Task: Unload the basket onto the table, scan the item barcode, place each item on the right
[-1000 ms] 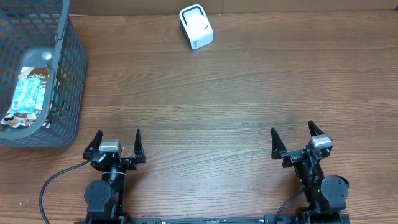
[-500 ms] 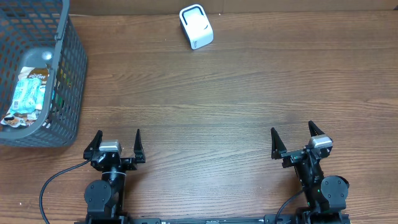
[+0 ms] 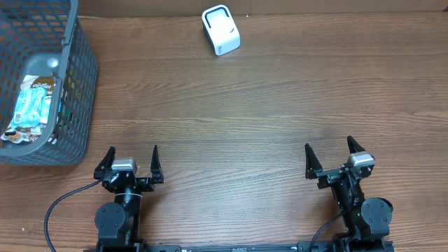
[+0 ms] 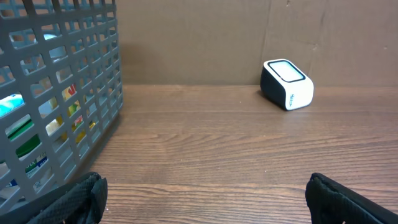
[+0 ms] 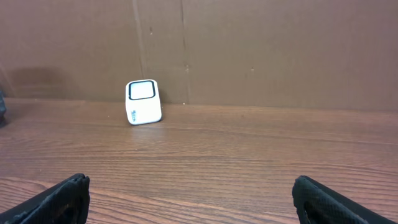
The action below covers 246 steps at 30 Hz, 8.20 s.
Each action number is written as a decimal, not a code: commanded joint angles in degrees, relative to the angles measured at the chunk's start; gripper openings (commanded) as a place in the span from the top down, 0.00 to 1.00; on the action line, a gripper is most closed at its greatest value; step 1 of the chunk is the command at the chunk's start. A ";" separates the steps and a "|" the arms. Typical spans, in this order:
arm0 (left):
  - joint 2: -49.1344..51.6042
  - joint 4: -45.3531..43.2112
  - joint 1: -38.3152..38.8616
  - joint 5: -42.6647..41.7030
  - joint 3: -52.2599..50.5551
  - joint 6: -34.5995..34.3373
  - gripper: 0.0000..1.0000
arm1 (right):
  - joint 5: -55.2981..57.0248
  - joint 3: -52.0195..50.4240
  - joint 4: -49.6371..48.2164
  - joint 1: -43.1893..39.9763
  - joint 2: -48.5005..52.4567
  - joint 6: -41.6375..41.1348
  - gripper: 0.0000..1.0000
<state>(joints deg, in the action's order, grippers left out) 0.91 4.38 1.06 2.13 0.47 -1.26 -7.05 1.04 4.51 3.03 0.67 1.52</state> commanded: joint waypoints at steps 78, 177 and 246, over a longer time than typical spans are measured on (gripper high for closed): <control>3.32 9.55 -0.39 -20.22 30.23 -12.87 0.00 | 0.55 -0.57 -0.24 -0.15 -0.50 0.26 0.00; 103.25 54.16 -39.56 -12.33 95.32 1.57 0.00 | 0.55 -0.57 -0.26 -0.15 -0.50 0.24 0.00; 114.75 56.81 -35.91 -6.58 100.24 5.33 0.51 | 0.52 -0.57 -0.26 -0.15 -0.50 0.24 0.00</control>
<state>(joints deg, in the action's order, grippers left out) 115.66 59.75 -35.20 -7.92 96.09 6.11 -7.07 1.06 4.49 3.03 0.62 1.50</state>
